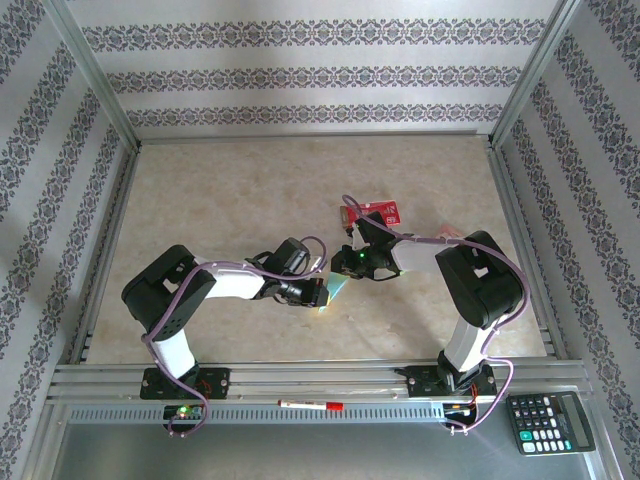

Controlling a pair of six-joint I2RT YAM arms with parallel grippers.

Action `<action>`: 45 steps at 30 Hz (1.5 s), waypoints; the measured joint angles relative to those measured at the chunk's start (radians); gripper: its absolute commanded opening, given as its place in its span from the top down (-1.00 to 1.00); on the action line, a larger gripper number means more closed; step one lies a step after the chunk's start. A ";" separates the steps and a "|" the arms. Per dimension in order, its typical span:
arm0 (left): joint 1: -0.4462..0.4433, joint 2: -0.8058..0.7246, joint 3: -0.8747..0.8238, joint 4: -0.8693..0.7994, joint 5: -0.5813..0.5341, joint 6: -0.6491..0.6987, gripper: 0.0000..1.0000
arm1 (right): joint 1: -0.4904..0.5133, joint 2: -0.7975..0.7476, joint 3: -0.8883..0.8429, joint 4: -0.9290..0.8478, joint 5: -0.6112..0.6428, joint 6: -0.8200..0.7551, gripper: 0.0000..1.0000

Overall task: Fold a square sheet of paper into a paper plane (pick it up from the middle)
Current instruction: Fold the wing for the fifth time at the center of the table.

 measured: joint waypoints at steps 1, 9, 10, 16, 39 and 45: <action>0.000 0.000 -0.005 0.009 0.003 0.000 0.91 | 0.000 0.000 0.000 0.000 -0.001 0.000 0.59; 0.000 -0.016 -0.043 0.051 0.011 -0.001 0.93 | 0.000 0.000 0.000 -0.010 -0.007 0.000 0.59; 0.000 -0.020 -0.050 0.054 0.011 -0.002 0.92 | 0.000 0.001 0.000 -0.012 -0.010 0.000 0.59; -0.001 -0.049 -0.090 0.069 0.011 -0.012 0.93 | 0.000 0.003 0.000 -0.027 -0.022 0.000 0.60; -0.002 -0.126 -0.151 0.007 0.011 -0.033 0.95 | 0.000 0.017 0.019 -0.068 -0.021 -0.027 0.67; -0.003 -0.158 -0.149 -0.075 0.011 -0.030 0.94 | 0.000 0.018 0.022 -0.070 -0.021 -0.032 0.67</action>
